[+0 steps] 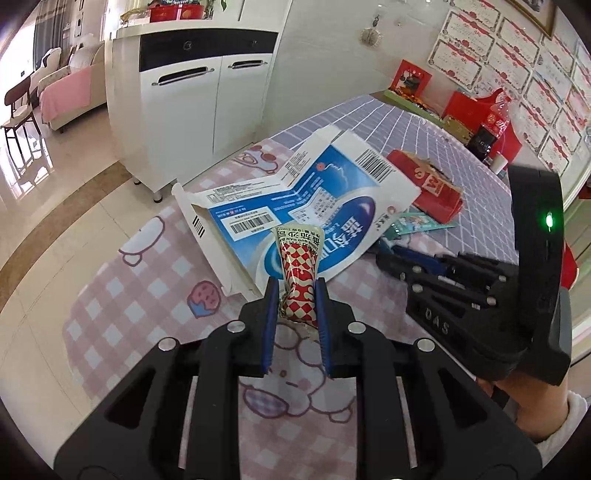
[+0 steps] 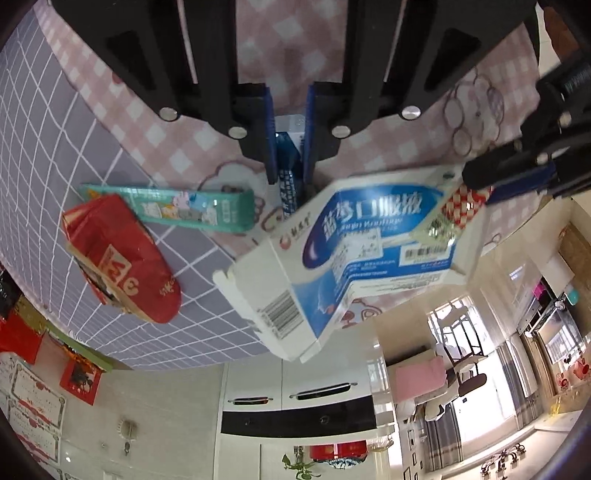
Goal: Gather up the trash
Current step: 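Grasp the red-white wrapper with the left tool while the right tool grasps the blue toothpaste tube, then carry both items over the blue bin and open the right tool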
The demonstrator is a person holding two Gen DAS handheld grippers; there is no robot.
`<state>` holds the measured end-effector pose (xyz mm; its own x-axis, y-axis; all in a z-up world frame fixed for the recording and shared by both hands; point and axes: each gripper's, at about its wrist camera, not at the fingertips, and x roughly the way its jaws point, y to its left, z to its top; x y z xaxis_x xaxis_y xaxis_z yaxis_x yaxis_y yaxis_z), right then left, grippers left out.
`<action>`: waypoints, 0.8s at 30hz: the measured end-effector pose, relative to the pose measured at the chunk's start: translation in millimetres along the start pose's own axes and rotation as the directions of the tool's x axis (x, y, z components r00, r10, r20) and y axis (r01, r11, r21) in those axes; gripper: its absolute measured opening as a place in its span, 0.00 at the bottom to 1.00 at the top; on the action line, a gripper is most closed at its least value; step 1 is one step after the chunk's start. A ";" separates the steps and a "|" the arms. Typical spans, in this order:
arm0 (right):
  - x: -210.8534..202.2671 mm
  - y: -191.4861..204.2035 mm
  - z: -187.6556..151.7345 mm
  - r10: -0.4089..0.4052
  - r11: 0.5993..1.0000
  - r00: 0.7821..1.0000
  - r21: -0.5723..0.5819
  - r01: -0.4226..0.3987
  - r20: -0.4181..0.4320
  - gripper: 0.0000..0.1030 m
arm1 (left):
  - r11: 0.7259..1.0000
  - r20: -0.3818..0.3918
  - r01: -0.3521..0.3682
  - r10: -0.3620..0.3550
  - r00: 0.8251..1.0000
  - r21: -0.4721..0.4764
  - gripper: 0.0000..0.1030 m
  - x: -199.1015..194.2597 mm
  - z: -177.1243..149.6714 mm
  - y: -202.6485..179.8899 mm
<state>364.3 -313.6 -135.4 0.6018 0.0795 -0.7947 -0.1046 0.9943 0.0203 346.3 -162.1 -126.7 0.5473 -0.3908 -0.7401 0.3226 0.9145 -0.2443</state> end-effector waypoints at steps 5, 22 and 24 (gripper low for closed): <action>-31.8 -3.2 -23.0 -0.030 1.000 0.999 -0.005 0.030 0.033 0.12 | 1.000 0.016 0.030 -0.030 0.999 0.005 0.19 -14.4 -6.0 -6.1; -118.4 36.5 -65.0 -0.009 0.999 0.990 0.050 0.003 0.139 0.12 | 0.995 0.075 0.093 -0.095 0.993 0.033 0.19 -77.6 -35.6 -0.9; -121.1 59.1 -58.7 0.022 1.000 0.988 0.017 -0.025 0.151 0.12 | 0.997 0.091 0.082 -0.083 0.992 0.015 0.19 -87.6 -38.0 12.6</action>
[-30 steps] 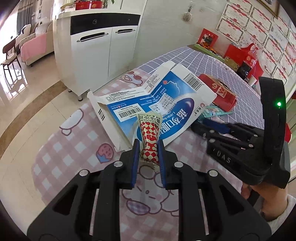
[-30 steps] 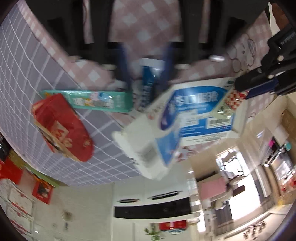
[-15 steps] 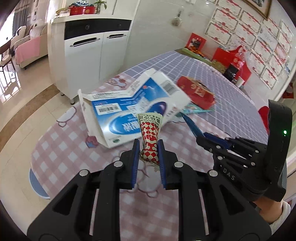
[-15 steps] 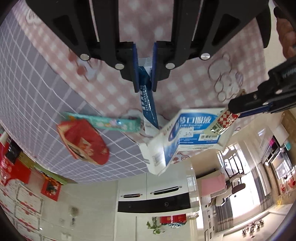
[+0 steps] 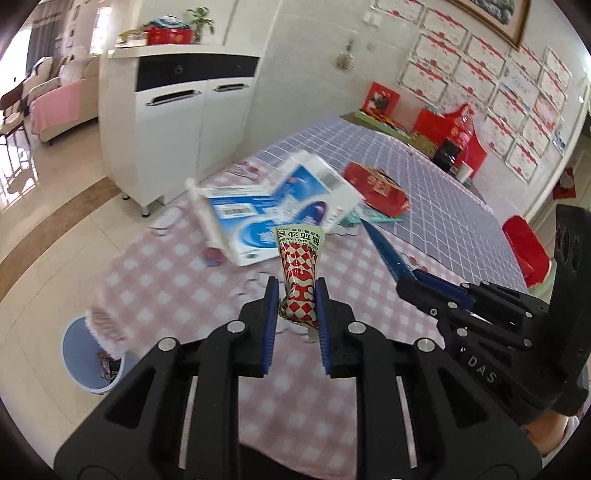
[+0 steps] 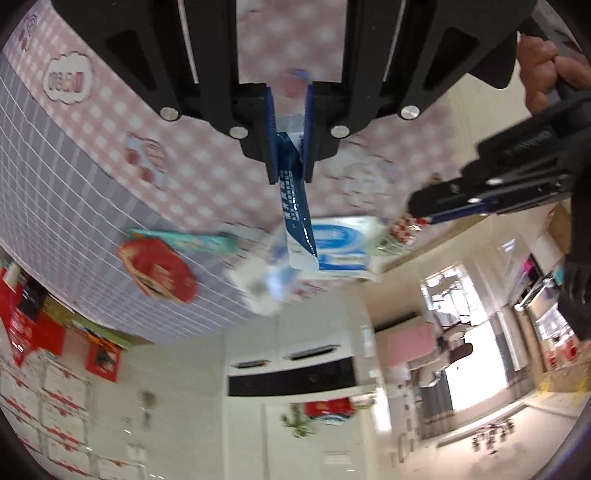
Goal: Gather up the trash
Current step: 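Carry both items over the blue bin and open the right tool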
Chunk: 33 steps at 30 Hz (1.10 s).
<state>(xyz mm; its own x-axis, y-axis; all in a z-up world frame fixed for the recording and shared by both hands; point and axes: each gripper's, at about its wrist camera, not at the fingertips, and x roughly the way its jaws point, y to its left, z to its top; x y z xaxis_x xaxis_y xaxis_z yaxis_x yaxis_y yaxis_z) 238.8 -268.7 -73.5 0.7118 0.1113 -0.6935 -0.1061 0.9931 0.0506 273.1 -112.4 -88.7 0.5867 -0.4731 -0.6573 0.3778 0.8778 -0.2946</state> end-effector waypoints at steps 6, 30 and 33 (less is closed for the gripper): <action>10.9 77.1 15.6 0.130 0.988 0.992 -0.080 -0.129 0.005 0.12 | 0.992 0.038 -0.088 0.092 0.995 -0.095 0.19 -43.2 -13.0 71.6; 206.3 400.3 31.4 0.415 0.844 0.866 -0.238 -0.481 -0.279 0.12 | 0.746 -0.086 -0.425 0.448 0.890 -0.513 0.19 -98.8 -85.2 380.3; 234.3 414.8 35.2 0.414 0.847 0.868 -0.233 -0.478 -0.273 0.15 | 0.725 -0.110 -0.446 0.461 0.880 -0.526 0.19 -89.0 -84.7 399.3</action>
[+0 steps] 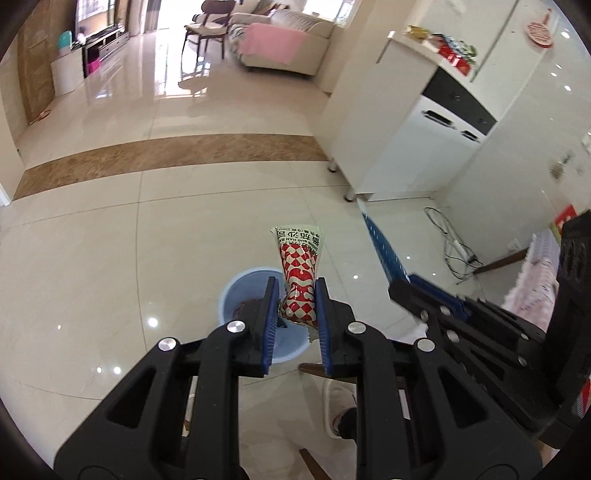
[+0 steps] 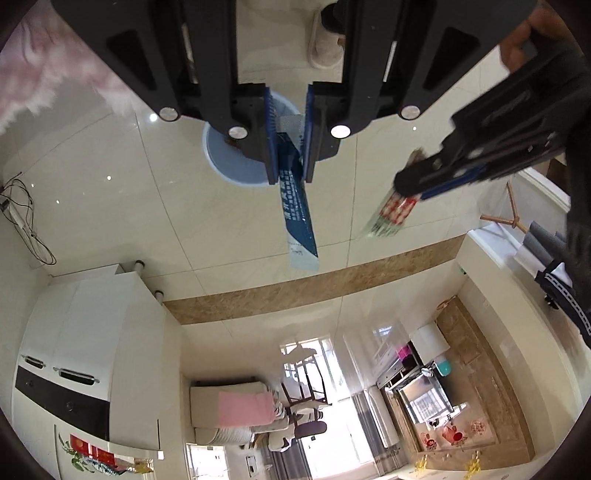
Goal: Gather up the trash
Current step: 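Carry both items over the blue bin and open the right tool, then open the left tool to drop the red-white wrapper into the blue bin, then move both open tools back over the trash on the table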
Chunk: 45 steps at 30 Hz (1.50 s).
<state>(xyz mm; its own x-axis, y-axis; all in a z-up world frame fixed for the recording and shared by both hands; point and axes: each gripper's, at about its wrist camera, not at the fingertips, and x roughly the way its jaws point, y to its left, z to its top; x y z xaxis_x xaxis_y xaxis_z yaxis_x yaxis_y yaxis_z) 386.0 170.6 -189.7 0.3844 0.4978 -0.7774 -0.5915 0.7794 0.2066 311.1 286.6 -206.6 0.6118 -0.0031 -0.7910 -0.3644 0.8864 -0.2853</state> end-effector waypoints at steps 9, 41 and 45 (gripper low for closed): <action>37.6 -17.1 2.2 -0.037 0.998 0.999 0.040 0.038 -0.028 0.37 | 1.000 -0.037 -0.025 0.025 0.999 -0.006 0.19 31.9 3.3 9.2; -49.5 -65.7 -14.0 -0.145 0.977 0.978 0.179 0.117 0.153 0.49 | 0.997 0.037 -0.048 0.046 0.998 0.053 0.66 18.2 7.6 -45.4; -56.3 -63.5 -14.1 -0.143 0.978 0.977 0.172 0.115 0.158 0.49 | 0.997 0.050 -0.050 0.048 0.998 0.057 0.66 6.6 7.0 -49.7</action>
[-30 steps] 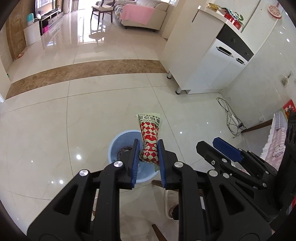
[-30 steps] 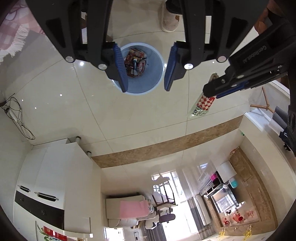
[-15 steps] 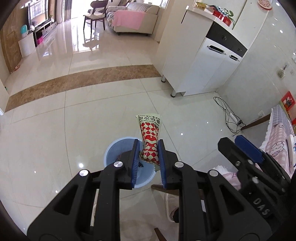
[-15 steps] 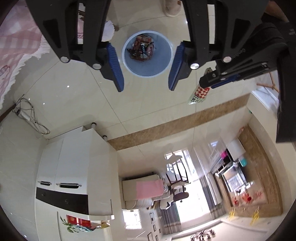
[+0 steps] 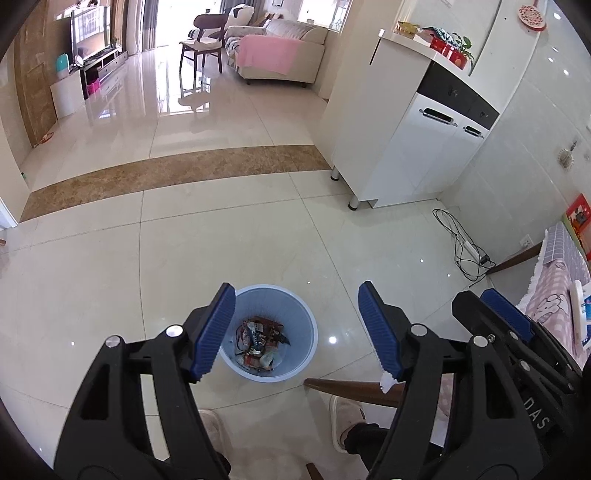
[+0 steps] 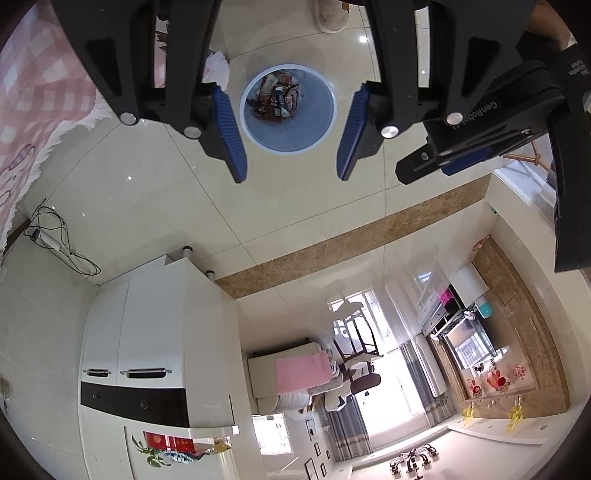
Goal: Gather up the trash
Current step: 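Move both open tools back over the trash on the table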
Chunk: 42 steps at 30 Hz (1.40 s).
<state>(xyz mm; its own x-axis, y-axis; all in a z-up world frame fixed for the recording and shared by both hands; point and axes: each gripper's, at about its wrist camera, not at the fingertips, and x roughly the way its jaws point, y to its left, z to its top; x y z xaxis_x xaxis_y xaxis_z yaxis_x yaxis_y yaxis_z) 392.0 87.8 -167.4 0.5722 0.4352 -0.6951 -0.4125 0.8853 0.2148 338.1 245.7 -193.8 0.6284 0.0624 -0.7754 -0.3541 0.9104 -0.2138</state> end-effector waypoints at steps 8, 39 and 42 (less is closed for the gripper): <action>-34.0 -2.2 2.2 -0.001 1.000 0.999 -0.002 0.001 0.036 0.50 | 0.999 0.047 0.035 -0.037 0.998 0.031 0.66 -38.1 2.6 -19.8; -311.5 -236.5 -87.7 -0.329 0.936 0.932 0.185 0.301 0.150 0.53 | 0.796 -0.087 0.353 -0.358 0.930 0.491 0.68 -150.2 -124.8 -305.9; -322.5 -267.5 -100.6 -0.361 0.920 0.923 0.215 0.329 0.131 0.53 | 0.780 -0.118 0.364 -0.356 0.927 0.509 0.68 -145.0 -136.1 -328.1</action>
<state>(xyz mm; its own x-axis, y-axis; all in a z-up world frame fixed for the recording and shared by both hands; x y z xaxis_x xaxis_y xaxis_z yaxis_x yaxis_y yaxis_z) 246.5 -305.9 -69.7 0.7699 0.1039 -0.6296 -0.0391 0.9925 0.1161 268.9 -117.7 -92.1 0.6268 -0.3145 -0.7129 0.3053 0.9409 -0.1467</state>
